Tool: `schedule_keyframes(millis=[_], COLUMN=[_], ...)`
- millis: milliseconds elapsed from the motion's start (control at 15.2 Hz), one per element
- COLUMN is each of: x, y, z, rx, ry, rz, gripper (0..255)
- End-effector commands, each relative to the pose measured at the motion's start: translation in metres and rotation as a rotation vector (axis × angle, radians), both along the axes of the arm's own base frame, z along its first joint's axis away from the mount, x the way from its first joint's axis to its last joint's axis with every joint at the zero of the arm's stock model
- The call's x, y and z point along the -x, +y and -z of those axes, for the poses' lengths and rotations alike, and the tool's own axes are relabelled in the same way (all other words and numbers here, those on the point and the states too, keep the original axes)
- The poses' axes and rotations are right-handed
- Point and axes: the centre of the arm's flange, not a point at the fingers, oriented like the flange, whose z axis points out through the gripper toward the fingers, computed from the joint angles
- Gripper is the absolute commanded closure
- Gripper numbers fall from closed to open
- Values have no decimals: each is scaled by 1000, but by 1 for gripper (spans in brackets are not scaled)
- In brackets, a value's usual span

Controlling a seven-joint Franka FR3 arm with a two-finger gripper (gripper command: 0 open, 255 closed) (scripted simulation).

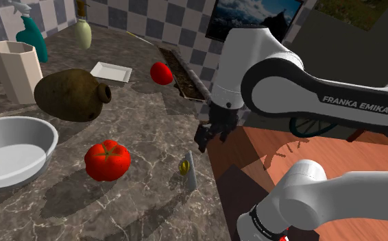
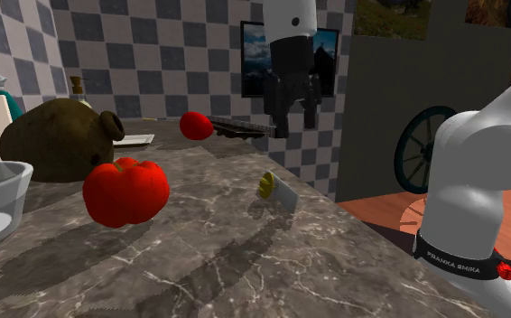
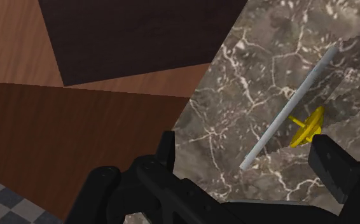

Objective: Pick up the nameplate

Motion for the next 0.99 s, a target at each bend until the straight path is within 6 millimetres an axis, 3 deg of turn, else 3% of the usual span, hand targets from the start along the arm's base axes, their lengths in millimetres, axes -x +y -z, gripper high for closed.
schedule_keyframes(millis=[0,264,858,924], x=[-3,-12,-12,-11], y=[26,72,72,71], z=[17,44,84,84], rx=[17,50,50,50], ry=[-2,-5,-5,-5], rz=[25,68,68,68], gripper=[0,0,0,255])
